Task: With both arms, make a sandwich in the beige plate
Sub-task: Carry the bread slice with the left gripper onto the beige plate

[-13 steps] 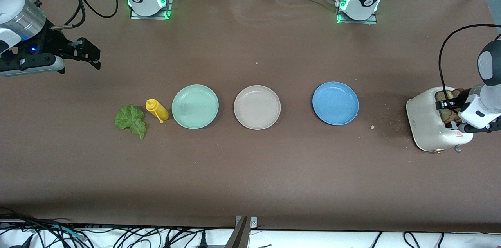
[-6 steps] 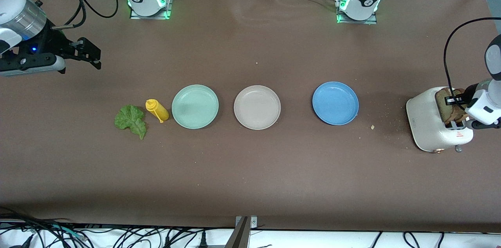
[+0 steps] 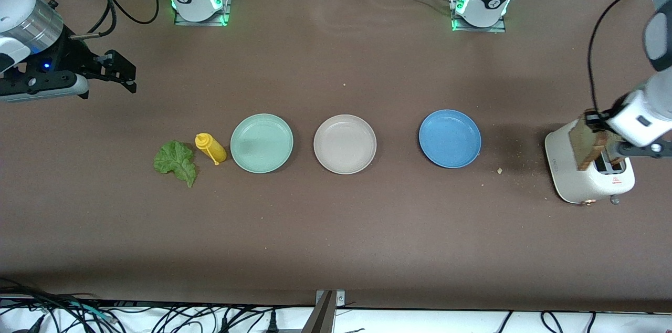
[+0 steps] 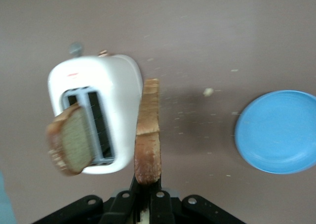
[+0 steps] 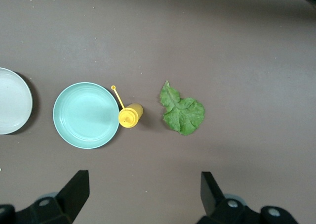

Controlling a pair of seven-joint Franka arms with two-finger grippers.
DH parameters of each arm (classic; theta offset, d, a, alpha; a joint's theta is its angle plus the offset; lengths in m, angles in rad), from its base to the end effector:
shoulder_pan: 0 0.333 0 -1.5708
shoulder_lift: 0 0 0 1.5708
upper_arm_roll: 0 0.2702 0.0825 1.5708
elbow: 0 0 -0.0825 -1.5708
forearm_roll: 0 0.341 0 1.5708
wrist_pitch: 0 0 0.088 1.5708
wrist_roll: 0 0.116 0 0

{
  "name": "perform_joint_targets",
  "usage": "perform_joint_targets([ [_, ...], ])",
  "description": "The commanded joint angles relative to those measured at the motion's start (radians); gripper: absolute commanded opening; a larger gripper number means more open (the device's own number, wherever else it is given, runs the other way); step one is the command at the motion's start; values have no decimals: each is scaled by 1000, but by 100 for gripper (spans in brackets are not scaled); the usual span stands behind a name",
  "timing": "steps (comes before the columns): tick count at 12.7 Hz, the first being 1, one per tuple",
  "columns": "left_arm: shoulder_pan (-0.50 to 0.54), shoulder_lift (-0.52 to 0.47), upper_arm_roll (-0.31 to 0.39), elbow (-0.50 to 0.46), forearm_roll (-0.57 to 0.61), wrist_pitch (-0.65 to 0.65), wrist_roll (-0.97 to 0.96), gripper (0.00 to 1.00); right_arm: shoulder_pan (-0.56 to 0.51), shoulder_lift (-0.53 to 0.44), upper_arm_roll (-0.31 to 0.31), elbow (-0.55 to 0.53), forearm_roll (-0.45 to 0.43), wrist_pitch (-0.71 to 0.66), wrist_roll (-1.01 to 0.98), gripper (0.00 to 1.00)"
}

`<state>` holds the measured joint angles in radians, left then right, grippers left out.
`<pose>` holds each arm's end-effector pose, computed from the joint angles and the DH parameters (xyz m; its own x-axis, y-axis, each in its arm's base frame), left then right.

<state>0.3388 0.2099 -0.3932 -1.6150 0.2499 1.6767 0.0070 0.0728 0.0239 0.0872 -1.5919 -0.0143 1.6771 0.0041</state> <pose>0.5577 0.0102 0.4559 0.9869 -0.0898 -0.1340 -0.1112 -0.9806 -0.1613 0.5218 0.0822 0.5579 0.9858 0.1563 0.0614 0.1559 -0.9877 0.0119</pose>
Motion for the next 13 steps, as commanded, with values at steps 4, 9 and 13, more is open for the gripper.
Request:
perform_joint_targets([
  [4,-17,78,-113,21,-345,-11,4,0,1,10,-3,23,2,-8,10,100],
  [9,-116,242,-113,21,-718,144,7,0,-2,11,-4,23,1,-8,8,100],
  [13,-277,435,-113,52,-821,395,10,0,-4,11,-4,23,-1,-8,10,100],
])
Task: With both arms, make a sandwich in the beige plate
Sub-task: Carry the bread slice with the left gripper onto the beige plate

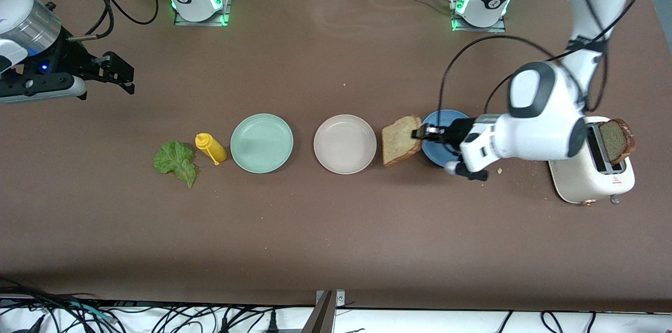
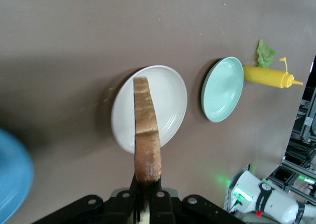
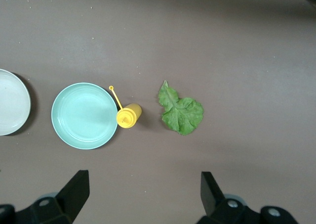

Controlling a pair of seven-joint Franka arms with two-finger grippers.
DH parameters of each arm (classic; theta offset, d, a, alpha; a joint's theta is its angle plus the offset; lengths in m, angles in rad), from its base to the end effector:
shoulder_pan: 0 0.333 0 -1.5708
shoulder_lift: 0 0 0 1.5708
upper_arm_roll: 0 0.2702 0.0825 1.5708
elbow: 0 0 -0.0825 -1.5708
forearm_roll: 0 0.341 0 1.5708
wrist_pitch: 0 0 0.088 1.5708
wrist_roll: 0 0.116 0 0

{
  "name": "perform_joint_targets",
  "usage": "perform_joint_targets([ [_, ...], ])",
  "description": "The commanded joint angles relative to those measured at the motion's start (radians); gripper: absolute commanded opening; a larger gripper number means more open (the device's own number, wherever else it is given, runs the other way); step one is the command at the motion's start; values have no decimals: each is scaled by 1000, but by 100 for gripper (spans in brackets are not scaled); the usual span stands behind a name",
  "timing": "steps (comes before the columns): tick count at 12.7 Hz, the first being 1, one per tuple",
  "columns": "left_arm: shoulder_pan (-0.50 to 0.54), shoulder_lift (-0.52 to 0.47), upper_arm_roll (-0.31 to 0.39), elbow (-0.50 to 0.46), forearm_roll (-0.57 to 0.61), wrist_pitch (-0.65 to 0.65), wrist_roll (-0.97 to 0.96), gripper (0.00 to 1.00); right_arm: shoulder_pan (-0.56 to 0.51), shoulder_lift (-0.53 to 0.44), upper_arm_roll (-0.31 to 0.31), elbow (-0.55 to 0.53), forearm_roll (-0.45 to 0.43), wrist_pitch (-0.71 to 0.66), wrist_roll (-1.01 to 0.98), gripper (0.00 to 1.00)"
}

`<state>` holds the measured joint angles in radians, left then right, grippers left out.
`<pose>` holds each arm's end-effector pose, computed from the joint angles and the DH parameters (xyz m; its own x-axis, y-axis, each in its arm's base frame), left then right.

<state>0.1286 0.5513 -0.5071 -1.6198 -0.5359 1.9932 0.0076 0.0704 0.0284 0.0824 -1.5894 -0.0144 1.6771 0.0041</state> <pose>0.5714 -0.2277 0.3192 0.9656 -0.1510 -0.2116 0.0212 -0.7653 0.6433 0.5235 0.0785 0.5566 0.9870 0.1492 0.0594 0.1488 -0.9888 0.0118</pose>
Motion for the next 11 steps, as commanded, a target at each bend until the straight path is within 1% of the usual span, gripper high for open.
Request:
perform_joint_targets([
  [1,-101,148,1,89,-64,126,9,0,-1,7,0,20,-1,-8,10,100],
  [3,-133,199,1,110,-155,168,43,0,-1,7,0,20,-1,-8,10,100],
  [4,-139,206,1,109,-227,183,86,0,-3,7,0,20,-1,-8,8,100],
  [5,-139,225,2,107,-275,185,154,0,-3,7,-1,20,-1,-8,8,100],
  [7,-135,254,2,89,-297,187,296,0,-3,7,-1,20,-1,-8,8,100],
  [11,-141,260,4,47,-297,187,319,0,-4,12,-3,20,-3,-8,8,100],
])
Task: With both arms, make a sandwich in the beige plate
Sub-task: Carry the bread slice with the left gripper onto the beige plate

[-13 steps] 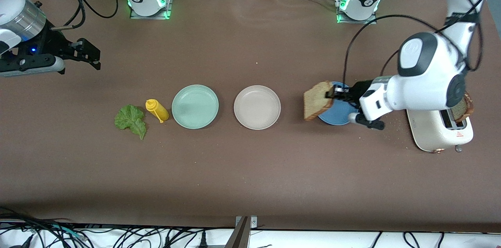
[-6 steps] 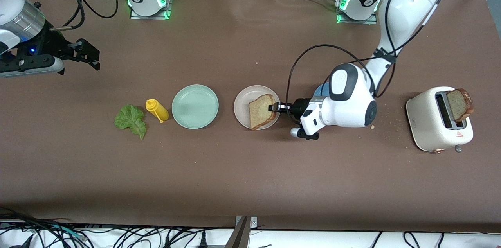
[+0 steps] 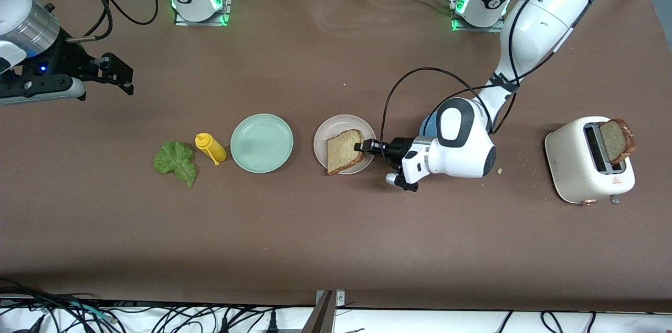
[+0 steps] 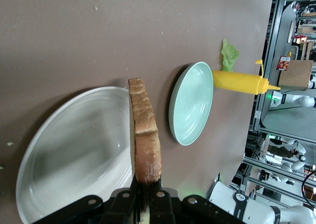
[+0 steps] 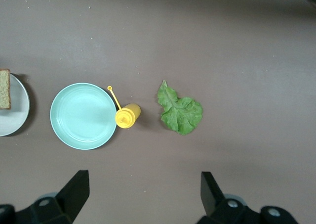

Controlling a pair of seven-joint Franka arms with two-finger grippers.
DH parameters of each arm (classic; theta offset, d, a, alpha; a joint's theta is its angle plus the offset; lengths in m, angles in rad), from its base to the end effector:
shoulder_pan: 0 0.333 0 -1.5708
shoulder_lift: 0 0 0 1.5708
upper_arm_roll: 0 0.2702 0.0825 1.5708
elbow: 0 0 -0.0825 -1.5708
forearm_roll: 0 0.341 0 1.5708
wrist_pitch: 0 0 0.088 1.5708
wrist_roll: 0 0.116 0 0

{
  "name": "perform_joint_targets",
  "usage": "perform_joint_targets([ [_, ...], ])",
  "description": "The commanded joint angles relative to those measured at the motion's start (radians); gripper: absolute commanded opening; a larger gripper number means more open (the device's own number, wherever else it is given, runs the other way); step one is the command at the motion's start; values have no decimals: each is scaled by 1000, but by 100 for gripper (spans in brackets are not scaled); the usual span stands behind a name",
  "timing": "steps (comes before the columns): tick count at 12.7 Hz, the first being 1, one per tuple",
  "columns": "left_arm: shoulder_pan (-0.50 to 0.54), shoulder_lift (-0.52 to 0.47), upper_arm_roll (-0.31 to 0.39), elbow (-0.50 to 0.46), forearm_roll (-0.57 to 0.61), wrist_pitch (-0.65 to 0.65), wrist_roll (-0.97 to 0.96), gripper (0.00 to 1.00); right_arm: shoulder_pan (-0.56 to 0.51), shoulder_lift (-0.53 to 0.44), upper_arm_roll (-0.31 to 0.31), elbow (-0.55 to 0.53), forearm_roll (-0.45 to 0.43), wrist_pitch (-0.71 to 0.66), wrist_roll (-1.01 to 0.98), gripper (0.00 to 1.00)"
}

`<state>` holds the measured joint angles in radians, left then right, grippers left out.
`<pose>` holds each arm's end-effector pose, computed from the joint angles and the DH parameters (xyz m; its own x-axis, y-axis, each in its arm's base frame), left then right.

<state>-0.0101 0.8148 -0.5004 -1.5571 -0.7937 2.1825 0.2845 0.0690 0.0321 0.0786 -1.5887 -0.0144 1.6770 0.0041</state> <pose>0.5632 -0.3028 0.2108 0.9651 -0.2108 -0.1551 0.0051 -0.5774 0.8164 0.5247 0.0759 0.5550 0.9880 0.1441 0.0563 0.1437 -0.9896 0.0116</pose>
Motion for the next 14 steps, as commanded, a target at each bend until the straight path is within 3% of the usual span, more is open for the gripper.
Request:
perform_joint_targets([
  [1,5,-5,-3,-29,-36,-3,48,0,-3,8,1,19,-3,-8,8,100],
  [3,2,-5,-3,-52,-41,-3,64,0,-3,8,1,19,-3,-8,8,100],
  [5,1,-5,-3,-58,-39,-3,65,10,-3,8,1,19,-1,-8,8,100],
  [6,1,-5,-3,-63,-39,-4,64,60,0,8,4,19,-1,-10,8,100],
  [7,8,-8,-3,-70,-32,-6,65,99,2,6,4,19,-2,-10,8,100],
  [10,24,-22,3,-72,2,-6,68,100,2,6,3,19,1,-13,11,100],
  [14,59,-49,2,-66,197,-12,65,100,0,6,3,19,1,-14,10,100],
])
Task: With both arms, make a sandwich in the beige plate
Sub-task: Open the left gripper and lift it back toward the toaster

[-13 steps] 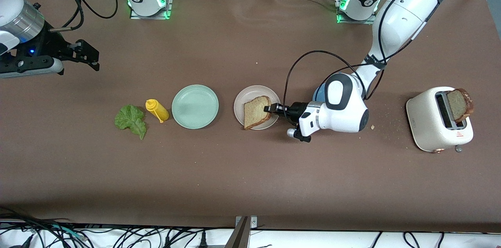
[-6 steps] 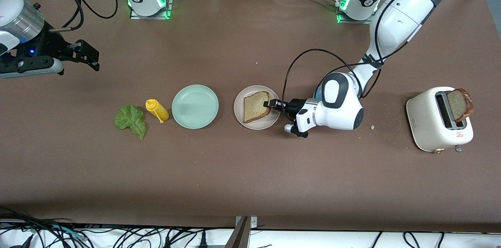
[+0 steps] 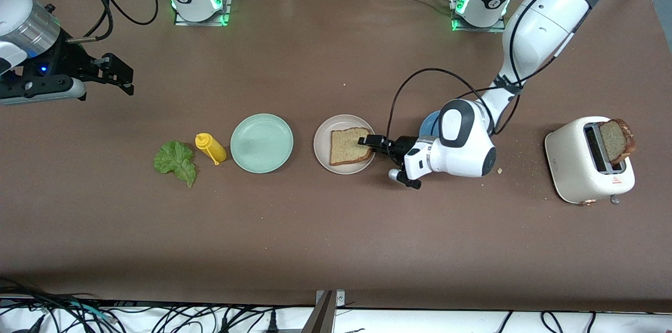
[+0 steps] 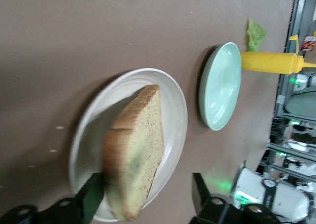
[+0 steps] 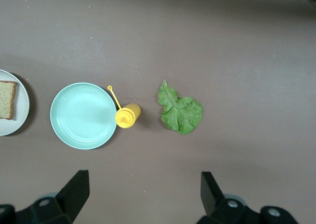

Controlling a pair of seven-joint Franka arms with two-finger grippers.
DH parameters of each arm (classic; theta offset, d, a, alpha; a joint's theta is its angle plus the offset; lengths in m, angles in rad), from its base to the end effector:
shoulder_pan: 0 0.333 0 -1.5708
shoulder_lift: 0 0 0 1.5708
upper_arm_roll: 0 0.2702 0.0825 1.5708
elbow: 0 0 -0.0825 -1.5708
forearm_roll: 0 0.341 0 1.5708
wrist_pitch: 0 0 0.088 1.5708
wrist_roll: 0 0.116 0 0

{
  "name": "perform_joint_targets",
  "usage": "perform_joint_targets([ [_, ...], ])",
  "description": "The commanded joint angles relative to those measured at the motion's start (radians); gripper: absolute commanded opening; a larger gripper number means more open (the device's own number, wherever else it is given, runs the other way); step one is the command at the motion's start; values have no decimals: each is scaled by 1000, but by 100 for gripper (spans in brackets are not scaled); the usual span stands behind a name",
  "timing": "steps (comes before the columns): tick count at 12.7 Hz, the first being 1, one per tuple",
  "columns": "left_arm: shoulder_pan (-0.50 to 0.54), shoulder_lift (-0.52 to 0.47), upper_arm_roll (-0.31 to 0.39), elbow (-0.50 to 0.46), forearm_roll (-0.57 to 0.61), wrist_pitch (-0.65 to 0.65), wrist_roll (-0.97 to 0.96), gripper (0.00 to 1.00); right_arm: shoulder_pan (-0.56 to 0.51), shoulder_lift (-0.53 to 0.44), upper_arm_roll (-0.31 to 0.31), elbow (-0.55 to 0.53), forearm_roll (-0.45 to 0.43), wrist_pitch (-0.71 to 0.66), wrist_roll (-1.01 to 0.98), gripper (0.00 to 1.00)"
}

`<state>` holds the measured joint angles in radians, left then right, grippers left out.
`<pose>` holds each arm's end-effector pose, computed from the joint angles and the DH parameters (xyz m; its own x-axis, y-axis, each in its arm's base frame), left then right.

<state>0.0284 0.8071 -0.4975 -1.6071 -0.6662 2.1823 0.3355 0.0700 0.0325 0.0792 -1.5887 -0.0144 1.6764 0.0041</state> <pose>0.5584 -0.2773 0.1925 0.9513 -0.2858 -0.1154 -0.0986 -0.6370 0.7645 0.5246 0.0767 0.5547 0.9878 0.1457 0.0553 0.1453 -0.9893 0.0116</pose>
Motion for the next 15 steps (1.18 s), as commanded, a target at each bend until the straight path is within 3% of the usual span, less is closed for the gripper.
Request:
perform_joint_targets([
  [1,34,-54,-1,-16,114,-16,14,100,-2,7,1,19,1,-11,10,100],
  [7,114,-176,-1,-14,358,-91,0,100,-2,7,1,19,-3,-9,2,100],
  [15,205,-310,8,45,474,-327,-38,100,-4,9,1,19,-1,-15,10,100],
])
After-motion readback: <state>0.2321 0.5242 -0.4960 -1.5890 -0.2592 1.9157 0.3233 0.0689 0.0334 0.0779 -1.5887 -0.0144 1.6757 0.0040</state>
